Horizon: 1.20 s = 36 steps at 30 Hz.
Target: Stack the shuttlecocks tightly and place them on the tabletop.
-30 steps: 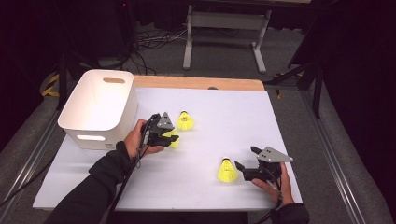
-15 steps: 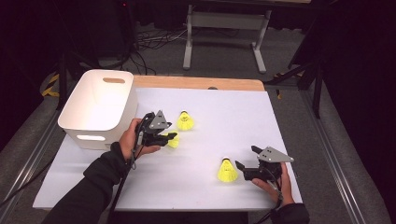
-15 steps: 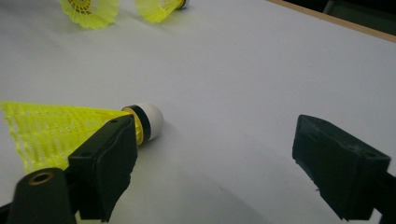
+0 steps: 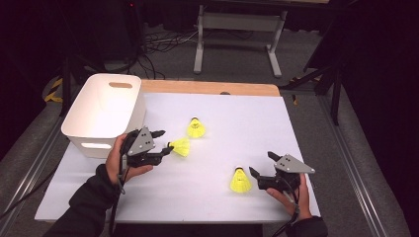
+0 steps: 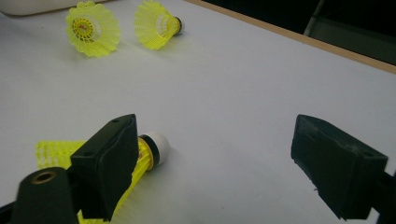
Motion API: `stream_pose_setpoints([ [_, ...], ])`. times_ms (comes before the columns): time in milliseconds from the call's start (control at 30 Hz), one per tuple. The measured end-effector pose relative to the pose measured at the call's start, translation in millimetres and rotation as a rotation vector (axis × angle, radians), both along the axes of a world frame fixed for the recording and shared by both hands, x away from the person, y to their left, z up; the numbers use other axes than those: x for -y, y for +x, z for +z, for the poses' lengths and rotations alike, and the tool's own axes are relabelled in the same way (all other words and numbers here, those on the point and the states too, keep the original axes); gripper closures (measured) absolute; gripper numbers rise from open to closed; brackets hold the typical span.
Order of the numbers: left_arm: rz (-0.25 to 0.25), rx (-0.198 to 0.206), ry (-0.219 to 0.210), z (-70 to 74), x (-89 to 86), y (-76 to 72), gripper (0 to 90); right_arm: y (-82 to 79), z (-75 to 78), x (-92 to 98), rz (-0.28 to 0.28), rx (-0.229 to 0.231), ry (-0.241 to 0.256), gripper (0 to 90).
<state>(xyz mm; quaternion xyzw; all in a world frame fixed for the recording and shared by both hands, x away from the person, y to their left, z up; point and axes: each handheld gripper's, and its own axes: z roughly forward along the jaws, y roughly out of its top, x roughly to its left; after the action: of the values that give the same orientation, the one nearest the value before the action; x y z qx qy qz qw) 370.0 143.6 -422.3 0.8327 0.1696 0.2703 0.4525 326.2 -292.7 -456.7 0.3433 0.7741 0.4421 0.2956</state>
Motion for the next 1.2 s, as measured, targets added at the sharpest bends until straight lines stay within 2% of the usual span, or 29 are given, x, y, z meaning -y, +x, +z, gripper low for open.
stream_pose_setpoints([
  [133, 0.003, 0.035, -0.008, -2.9, -6.9, -10.4, 28.0, -3.7, 4.1, -6.7, 0.005, 0.021, -0.036, 16.2],
  [267, -0.016, 0.062, -0.018, -7.5, -13.2, -20.8, 24.6, -6.9, 6.7, -9.2, 0.009, 0.039, -0.056, 16.2],
  [300, -0.022, 0.065, -0.019, -9.1, -14.9, -22.9, 21.7, -9.3, 8.7, -10.3, 0.012, 0.06, -0.057, 17.0],
  [333, -0.022, 0.068, -0.019, -11.3, -16.1, -24.7, 21.7, -9.3, 8.7, -10.3, 0.012, 0.06, -0.057, 17.0],
  [400, -0.031, 0.078, -0.002, -15.3, -18.6, -27.7, 20.0, -13.7, 12.3, -12.4, 0.024, 0.102, -0.054, 18.0],
  [467, -0.038, 0.093, -0.002, -19.9, -21.6, -30.1, 19.3, -17.2, 16.4, -15.5, 0.035, 0.122, -0.055, 17.9],
  [633, -0.056, 0.059, -0.009, -31.4, -26.8, -28.2, 17.0, -17.9, 18.6, -21.1, 0.044, 0.111, -0.073, 17.6],
  [867, -0.073, 0.042, -0.04, -39.4, -38.1, -34.1, 17.8, -19.3, 20.2, -25.9, 0.055, 0.114, -0.076, 18.4],
  [1000, -0.057, 0.026, -0.08, -43.0, -47.4, -37.3, 17.1, -20.0, 24.5, -28.3, 0.065, 0.118, -0.08, 19.3],
  [1067, -0.027, 0.022, -0.084, -44.9, -51.4, -38.3, 16.5, -19.9, 26.9, -29.0, 0.068, 0.118, -0.073, 21.3],
  [1100, -0.029, 0.013, -0.097, -45.8, -53.5, -38.7, 15.8, -19.5, 28.5, -29.6, 0.068, 0.119, -0.073, 22.6],
  [1200, -0.023, 0.021, -0.098, -45.6, -59.0, -42.3, 14.9, -18.5, 33.5, -32.2, 0.077, 0.116, -0.068, 23.6],
])
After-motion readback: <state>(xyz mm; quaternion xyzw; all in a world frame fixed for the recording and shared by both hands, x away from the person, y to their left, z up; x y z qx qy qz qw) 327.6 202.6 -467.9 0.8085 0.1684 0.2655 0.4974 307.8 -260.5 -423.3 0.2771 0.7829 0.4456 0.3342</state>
